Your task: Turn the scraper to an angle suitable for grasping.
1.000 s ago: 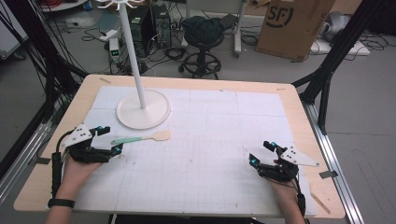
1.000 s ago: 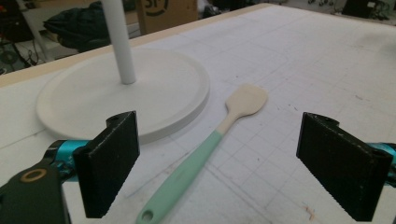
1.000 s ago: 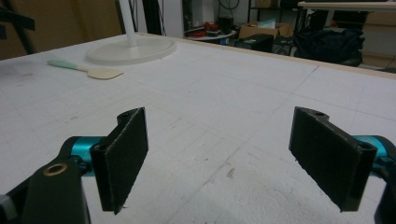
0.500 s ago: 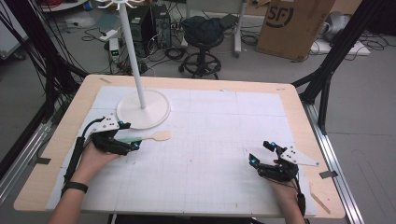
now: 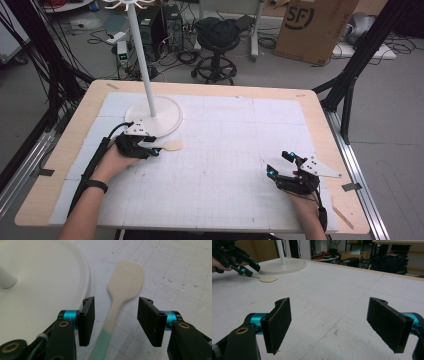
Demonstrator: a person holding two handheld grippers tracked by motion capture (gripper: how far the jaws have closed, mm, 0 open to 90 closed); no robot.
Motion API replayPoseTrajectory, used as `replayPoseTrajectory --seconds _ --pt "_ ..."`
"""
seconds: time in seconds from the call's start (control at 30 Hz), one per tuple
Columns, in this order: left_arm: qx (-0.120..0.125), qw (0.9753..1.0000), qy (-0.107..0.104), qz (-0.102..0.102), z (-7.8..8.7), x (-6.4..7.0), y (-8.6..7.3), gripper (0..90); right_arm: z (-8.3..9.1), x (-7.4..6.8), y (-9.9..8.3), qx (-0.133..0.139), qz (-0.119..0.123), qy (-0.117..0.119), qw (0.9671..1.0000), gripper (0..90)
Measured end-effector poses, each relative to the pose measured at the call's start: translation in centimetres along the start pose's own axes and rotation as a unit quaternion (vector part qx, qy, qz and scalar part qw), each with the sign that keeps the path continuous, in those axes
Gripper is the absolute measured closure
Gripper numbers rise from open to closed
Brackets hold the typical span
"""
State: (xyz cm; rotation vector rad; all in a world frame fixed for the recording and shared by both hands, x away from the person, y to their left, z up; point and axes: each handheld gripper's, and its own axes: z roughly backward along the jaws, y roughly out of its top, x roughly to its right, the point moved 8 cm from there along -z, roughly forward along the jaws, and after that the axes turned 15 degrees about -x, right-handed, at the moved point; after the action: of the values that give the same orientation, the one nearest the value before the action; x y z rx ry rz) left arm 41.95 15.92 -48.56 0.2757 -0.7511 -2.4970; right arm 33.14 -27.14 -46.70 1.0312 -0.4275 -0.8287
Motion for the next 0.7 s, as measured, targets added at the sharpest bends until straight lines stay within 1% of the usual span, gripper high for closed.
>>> replayPoseTrajectory --seconds 0.03,0.07,0.13,0.17,0.23,0.27,0.3,0.33,0.37,0.4,0.43,0.47,0.53,0.6,0.63,0.7 --pt "0.000 1.0000 0.000 0.000 0.00 0.00 0.00 53.6 0.00 0.04 0.02 0.001 0.001 -0.001 1.0000 19.0" --pt "-0.004 1.0000 0.004 -0.006 -0.11 -0.17 -0.07 56.1 -0.01 0.06 0.04 0.002 0.002 -0.001 1.0000 19.0" --pt "-0.006 0.9999 0.006 -0.006 -0.24 -0.31 -0.16 58.5 0.00 0.03 0.03 0.001 0.002 0.000 1.0000 19.0" --pt "-0.013 0.9998 0.005 -0.011 -0.51 -0.45 -0.43 59.8 0.00 0.00 0.01 0.000 0.001 0.000 1.0000 19.0" --pt "-0.016 0.9998 0.005 -0.011 -0.72 -0.47 -0.53 60.2 0.00 -0.02 0.00 0.000 0.000 0.000 1.0000 19.0" --pt "-0.015 0.9998 0.003 -0.014 -0.80 -0.50 -0.54 61.4 -0.01 0.02 0.01 0.000 0.001 -0.001 1.0000 19.1" --pt "-0.009 0.9998 0.005 -0.019 -0.83 -0.56 -0.43 62.7 0.00 -0.01 0.00 0.000 0.000 0.000 1.0000 19.0" --pt "-0.008 0.9997 0.009 -0.023 -0.87 -0.57 -0.39 62.7 0.00 -0.01 0.00 0.000 0.000 0.000 1.0000 19.0" --pt "-0.008 0.9996 -0.001 -0.027 -0.93 -0.43 -0.38 68.8 -0.01 0.03 0.02 0.001 0.001 -0.001 1.0000 19.2" --pt "-0.008 0.9996 -0.001 -0.027 -0.93 -0.43 -0.38 71.5 -0.01 -0.03 0.00 -0.001 0.000 0.001 1.0000 19.2" --pt "-0.008 0.9995 -0.008 -0.029 -0.95 -0.38 -0.44 74.3 -0.01 -0.01 0.01 0.000 0.001 0.000 1.0000 19.2" --pt "-0.006 0.9995 -0.016 -0.026 -0.97 -0.35 -0.49 75.8 -0.01 -0.01 0.01 0.000 0.001 0.000 1.0000 19.2" --pt "-0.006 0.9995 -0.016 -0.028 -0.96 -0.31 -0.48 77.0 -0.01 -0.02 -0.01 0.000 0.000 0.001 1.0000 19.2" --pt "-0.010 0.9990 -0.010 -0.042 -0.90 -0.25 -0.49 78.6 -0.01 -0.03 0.00 0.000 0.000 0.001 1.0000 19.2" --pt "-0.010 0.9990 -0.010 -0.042 -0.90 -0.25 -0.49 79.0 -0.01 -0.03 0.00 0.000 0.000 0.001 1.0000 19.2" --pt "-0.012 0.9986 -0.005 -0.051 -0.87 -0.15 -0.43 79.4 0.00 -0.04 -0.01 -0.001 0.001 0.000 1.0000 19.2"
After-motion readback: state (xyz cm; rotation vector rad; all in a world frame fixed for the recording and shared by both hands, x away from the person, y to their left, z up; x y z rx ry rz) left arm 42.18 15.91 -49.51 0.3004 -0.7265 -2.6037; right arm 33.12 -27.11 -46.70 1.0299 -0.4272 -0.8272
